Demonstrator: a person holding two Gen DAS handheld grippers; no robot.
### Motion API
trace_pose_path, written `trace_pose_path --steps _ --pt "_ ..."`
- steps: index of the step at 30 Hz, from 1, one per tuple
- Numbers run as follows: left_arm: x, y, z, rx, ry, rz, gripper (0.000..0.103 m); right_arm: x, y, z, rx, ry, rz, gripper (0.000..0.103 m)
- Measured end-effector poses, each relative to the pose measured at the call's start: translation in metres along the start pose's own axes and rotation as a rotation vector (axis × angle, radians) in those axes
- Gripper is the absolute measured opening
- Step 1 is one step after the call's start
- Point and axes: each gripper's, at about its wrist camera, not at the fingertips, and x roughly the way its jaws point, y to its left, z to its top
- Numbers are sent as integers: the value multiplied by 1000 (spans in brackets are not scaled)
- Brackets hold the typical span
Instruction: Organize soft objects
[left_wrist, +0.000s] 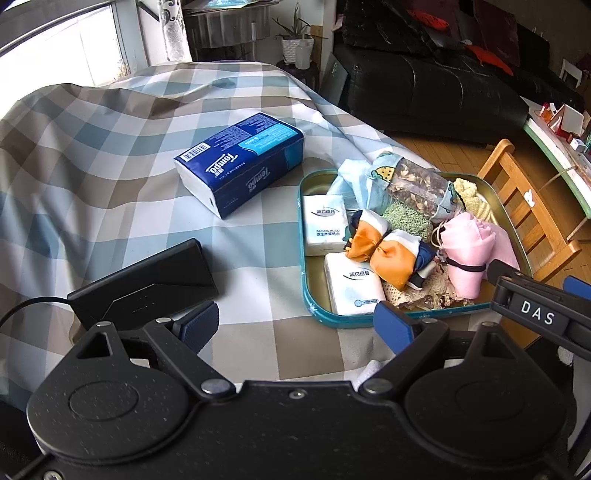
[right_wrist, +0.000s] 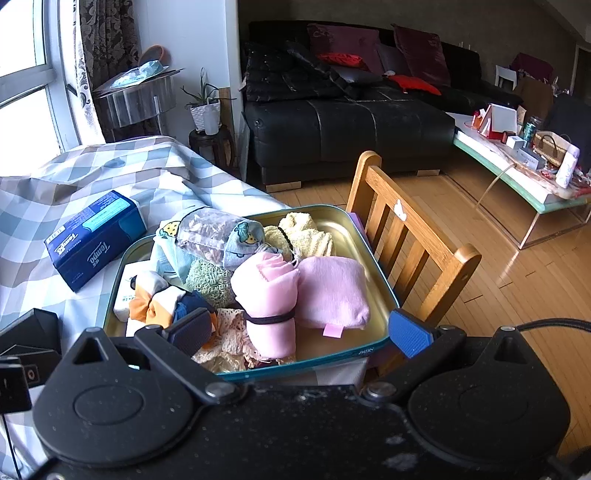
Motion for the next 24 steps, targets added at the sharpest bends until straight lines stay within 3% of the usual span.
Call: trace_pose_path --steps 24 --pt "-1 3 -6 2 12 2 88 7 7 -1 -10 14 -31 103"
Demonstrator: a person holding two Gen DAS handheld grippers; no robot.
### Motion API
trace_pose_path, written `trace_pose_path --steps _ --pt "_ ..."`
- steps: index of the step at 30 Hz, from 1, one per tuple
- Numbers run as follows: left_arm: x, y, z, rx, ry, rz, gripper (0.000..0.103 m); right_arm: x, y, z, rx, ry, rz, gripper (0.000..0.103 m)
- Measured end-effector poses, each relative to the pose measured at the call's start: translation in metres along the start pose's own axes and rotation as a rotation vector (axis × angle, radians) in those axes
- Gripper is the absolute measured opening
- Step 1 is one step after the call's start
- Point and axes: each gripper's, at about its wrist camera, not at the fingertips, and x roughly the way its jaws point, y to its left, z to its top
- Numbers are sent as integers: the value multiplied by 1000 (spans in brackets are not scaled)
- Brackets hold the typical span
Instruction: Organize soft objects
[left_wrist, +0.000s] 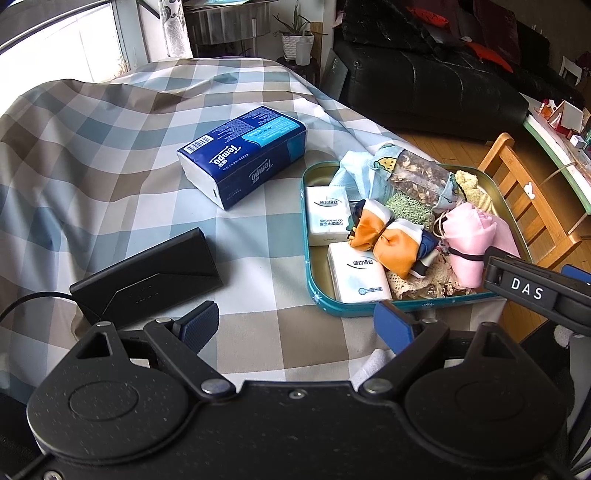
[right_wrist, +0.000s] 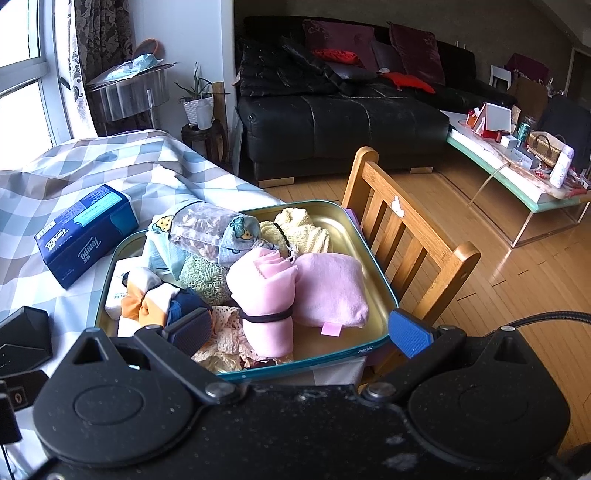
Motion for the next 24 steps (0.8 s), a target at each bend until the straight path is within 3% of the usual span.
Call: trace_pose_path --steps 24 --pt "6 21 7 -64 -15 29 88 -1 5 -2 -38 1 30 103"
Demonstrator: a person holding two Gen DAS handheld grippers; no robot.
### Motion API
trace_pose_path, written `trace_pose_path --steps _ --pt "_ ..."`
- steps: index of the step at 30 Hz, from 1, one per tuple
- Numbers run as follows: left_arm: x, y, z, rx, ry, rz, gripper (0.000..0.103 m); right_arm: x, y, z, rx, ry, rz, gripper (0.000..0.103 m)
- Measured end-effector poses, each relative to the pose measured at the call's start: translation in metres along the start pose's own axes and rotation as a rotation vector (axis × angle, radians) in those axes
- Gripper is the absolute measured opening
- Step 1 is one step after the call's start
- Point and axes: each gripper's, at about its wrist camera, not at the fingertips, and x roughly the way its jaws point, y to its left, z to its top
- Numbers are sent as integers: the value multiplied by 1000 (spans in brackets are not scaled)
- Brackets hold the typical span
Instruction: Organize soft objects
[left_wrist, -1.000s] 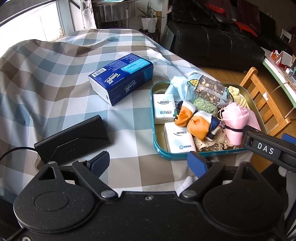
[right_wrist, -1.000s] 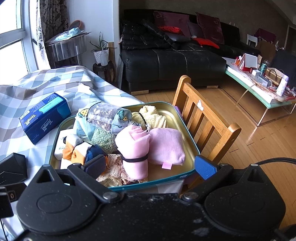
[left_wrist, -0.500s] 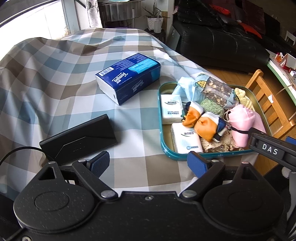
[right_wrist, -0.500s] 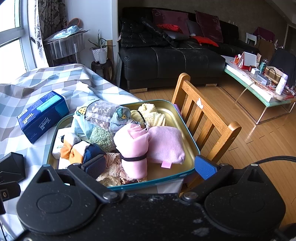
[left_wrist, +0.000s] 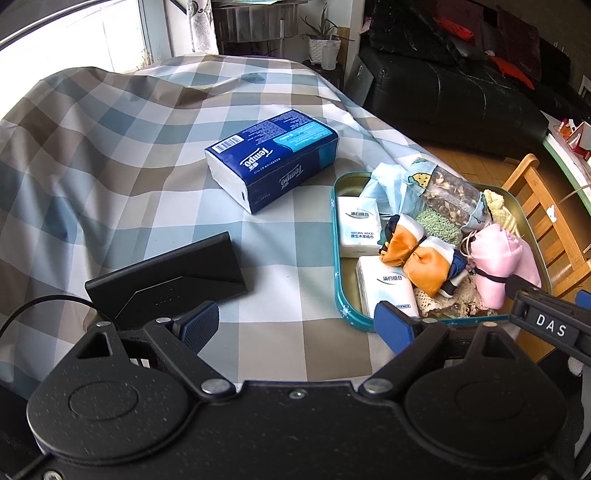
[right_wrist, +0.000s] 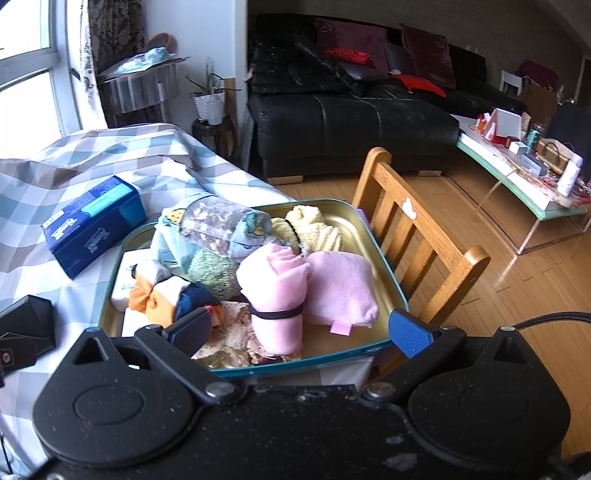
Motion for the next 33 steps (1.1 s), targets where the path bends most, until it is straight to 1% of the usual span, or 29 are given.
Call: trace_pose_path --steps 6,9,22,33 --pt "0 1 1 -2 -26 -19 88 -5 5 -1 -32 -16 36 103" --pt "2 1 1 1 -35 -20 88 -5 6 -2 -41 -15 40 103" --pt "8 -5 -2 29 -27 -5 88 -5 7 -1 -34 -7 44 103" --pt "8 -6 -1 30 -27 -7 88 -4 8 -2 -35 -5 43 103"
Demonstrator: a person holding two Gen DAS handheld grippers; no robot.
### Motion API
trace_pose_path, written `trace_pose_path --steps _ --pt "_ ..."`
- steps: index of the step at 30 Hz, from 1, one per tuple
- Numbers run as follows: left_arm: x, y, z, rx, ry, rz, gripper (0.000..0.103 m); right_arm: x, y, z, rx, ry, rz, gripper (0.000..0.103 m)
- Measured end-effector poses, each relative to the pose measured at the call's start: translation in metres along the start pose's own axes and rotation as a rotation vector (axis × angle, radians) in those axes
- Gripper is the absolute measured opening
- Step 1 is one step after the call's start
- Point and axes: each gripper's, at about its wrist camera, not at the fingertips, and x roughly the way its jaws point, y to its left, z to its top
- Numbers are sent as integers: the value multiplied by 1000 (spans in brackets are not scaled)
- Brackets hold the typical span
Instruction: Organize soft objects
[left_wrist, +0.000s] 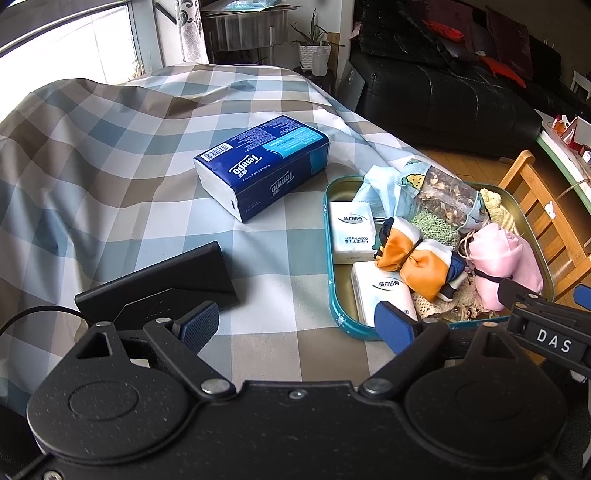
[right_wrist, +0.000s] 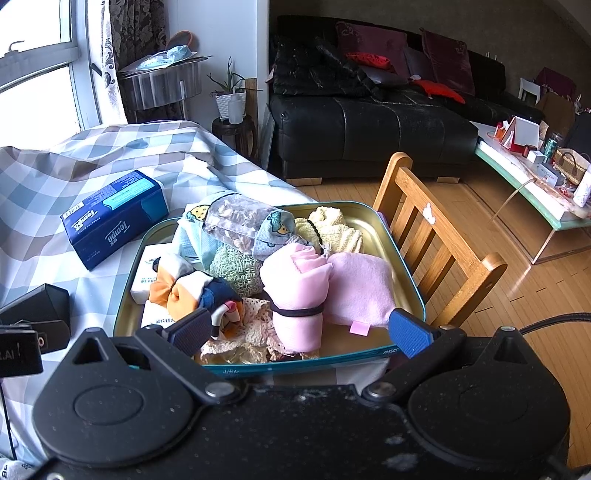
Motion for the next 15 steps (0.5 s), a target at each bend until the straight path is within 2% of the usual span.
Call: trace_pose_path --steps 15 --pt "1 -2 -1 3 1 -1 88 0 0 0 0 -1 0 103"
